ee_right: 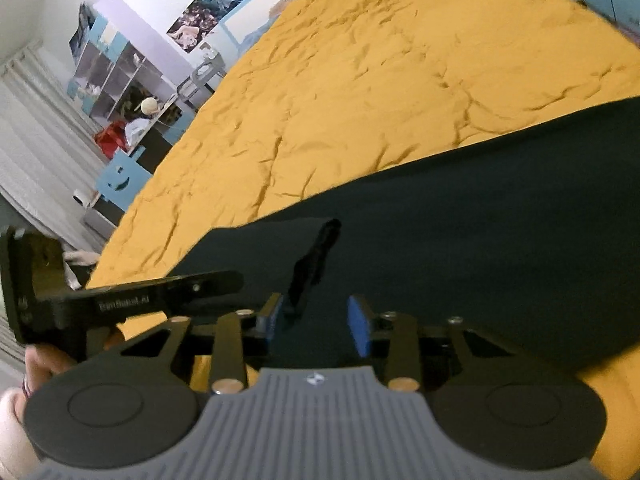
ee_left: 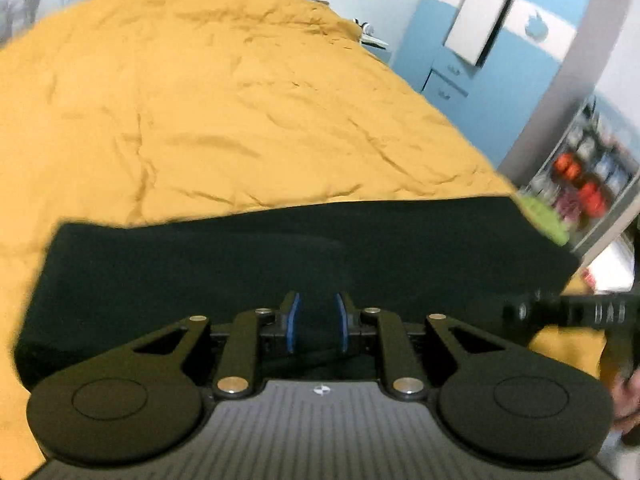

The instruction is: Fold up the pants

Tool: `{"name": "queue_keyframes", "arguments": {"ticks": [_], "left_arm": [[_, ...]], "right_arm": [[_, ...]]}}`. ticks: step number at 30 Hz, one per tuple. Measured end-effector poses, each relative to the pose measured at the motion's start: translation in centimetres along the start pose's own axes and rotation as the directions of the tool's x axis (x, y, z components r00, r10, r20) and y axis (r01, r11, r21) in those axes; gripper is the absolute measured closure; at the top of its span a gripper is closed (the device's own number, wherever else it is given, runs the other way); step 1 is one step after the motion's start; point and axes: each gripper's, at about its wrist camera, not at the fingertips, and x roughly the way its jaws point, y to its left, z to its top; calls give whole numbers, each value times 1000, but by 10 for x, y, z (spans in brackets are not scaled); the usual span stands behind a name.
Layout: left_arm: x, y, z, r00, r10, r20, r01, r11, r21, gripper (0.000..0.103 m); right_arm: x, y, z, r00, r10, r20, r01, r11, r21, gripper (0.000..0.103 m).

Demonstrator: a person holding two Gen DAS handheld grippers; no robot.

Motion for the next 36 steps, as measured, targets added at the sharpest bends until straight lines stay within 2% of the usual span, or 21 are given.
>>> {"name": "queue_keyframes", "arguments": {"ticks": [2, 4, 5, 6, 9, 11, 14, 15, 17, 18, 26, 31, 32, 34, 35, 36], "left_arm": [[5, -6, -3, 1000, -8, -20, 10, 997, 73, 82], [15, -17, -8, 999, 13, -29, -8, 987, 158, 82], [18, -21, -11, 999, 20, -32, -14, 982, 188, 82], [23, -25, -14, 999, 23, -34, -15, 977, 211, 82], [31, -36, -24, 999, 23, -37, -13, 966, 257, 74], [35, -37, -28, 999, 7, -47, 6, 964, 268, 63], [39, -33, -32, 999, 11, -33, -3, 969, 247, 61], [39, -31, -31, 999, 7, -35, 1, 973, 231, 64], [36, -25, -30, 999, -36, -39, 42, 983, 180, 97], [33, -22, -29, 998, -54, -31, 58, 987, 152, 99], [5, -5, -12, 989, -142, -33, 145, 987, 72, 103], [21, -11, -15, 988, -115, -100, 123, 989, 80, 103], [27, -11, -17, 987, -117, -108, 124, 990, 68, 103], [36, -11, -21, 985, -118, -125, 125, 991, 51, 103], [38, -10, -22, 984, -121, -127, 127, 991, 42, 103], [40, -8, -22, 982, -130, -134, 135, 990, 27, 103]], "right_arm": [[15, 4, 7, 1000, -3, -8, 3, 1000, 6, 78], [25, 6, 10, 1000, 2, -20, -2, 1000, 16, 84], [30, 7, 10, 999, 16, -28, -16, 1000, 22, 91], [34, 8, 11, 999, 32, -37, -31, 999, 28, 91], [43, 8, 10, 998, 28, -49, -26, 999, 30, 91], [46, 7, 9, 998, 16, -54, -14, 1000, 27, 91], [45, 4, 7, 998, 18, -61, -17, 1000, 20, 89], [45, 4, 6, 998, 8, -61, -8, 1000, 11, 88], [43, 2, 3, 998, -3, -61, 3, 1000, -4, 88], [43, 2, 2, 998, -3, -64, 2, 1000, -10, 88], [45, -1, 0, 998, 13, -69, -14, 1000, -18, 88], [45, 0, -2, 997, 23, -70, -24, 1000, -12, 88], [46, -2, -2, 997, 31, -69, -30, 1000, 3, 86], [47, -5, 0, 997, 44, -61, -41, 999, 35, 75], [48, -6, 2, 997, 54, -54, -51, 997, 54, 67], [49, -7, 4, 997, 65, -50, -61, 996, 71, 66]]}}
